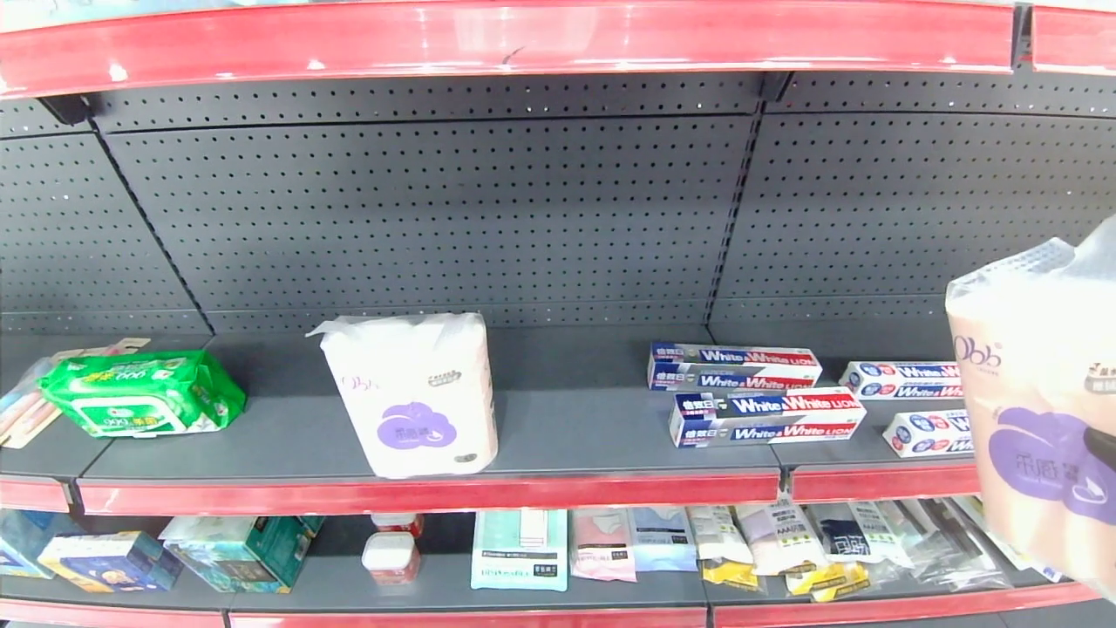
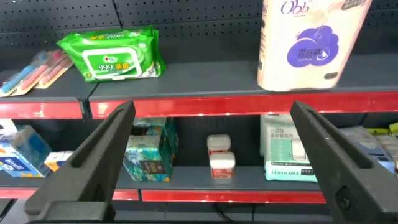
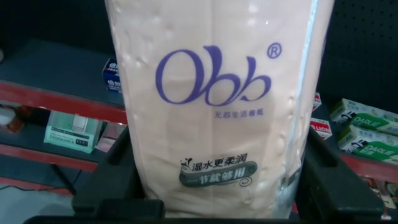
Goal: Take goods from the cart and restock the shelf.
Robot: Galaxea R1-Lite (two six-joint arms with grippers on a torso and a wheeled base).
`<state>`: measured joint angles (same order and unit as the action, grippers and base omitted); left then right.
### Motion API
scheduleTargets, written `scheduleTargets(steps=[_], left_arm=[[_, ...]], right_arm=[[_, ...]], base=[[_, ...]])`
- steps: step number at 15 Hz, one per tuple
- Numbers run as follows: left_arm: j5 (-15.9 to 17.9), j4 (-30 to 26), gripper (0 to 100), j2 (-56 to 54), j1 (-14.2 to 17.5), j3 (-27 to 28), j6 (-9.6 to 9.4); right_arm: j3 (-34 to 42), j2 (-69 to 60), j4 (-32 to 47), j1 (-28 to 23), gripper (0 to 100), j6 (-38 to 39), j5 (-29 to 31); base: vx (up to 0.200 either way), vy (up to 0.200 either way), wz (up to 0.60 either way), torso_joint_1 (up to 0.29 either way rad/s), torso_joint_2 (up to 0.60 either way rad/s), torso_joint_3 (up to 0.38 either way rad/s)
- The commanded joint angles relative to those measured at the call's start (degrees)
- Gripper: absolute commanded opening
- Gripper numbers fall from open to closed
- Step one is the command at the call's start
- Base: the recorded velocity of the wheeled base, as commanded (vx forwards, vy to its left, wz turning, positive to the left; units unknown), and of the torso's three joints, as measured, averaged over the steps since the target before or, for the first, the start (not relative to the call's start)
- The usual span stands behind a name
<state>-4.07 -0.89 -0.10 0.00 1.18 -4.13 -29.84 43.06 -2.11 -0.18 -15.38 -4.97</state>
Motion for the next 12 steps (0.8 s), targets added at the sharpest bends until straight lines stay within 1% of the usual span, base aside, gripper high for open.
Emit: scheduleTargets(steps=[1, 3, 4, 5, 6, 7, 12], left_arm=[[-0.1, 0.0, 100, 0.1, 0.0, 0.0, 0.00], [0.6, 0.0, 100, 0.1, 0.0, 0.0, 0.53], [4.5, 0.7, 100, 0.1, 0.0, -0.8, 0.79], [5.6, 1.0, 100, 0.1, 0.0, -1.2, 1.06], [5.2, 0.9, 100, 0.1, 0.0, -1.2, 2.73], [4.7, 0.9, 100, 0.1, 0.0, -1.2, 3.69], [4.7, 1.0, 100, 0.1, 0.0, -1.2, 3.69]], right_arm=[[0.0, 0.4, -0.7, 0.0, 0, -1.0, 0.0], [-0.5, 1.9, -2.0, 0.2, 0, -1.9, -0.2], [-0.8, 3.9, -4.4, 0.2, 0, -2.0, -0.3], [-0.8, 5.4, -6.9, 0.2, 0, -1.9, -0.3], [-0.8, 6.6, -8.8, 0.2, 0, -1.9, -0.3], [-0.8, 7.3, -9.8, 0.2, 0, -1.8, -0.3], [0.7, 7.7, -9.8, 0.5, 0, -1.8, -0.5]], base=[[0.000, 0.000, 0.00, 0.000, 0.00, 0.000], [0.000, 0.000, 0.00, 0.000, 0.00, 0.000], [0.000, 0.000, 0.00, 0.000, 0.00, 0.000], [0.000, 0.000, 0.00, 0.000, 0.00, 0.000], [0.000, 0.000, 0.00, 0.000, 0.00, 0.000], [0.000, 0.000, 0.00, 0.000, 0.00, 0.000], [0.000, 0.000, 0.00, 0.000, 0.00, 0.000]])
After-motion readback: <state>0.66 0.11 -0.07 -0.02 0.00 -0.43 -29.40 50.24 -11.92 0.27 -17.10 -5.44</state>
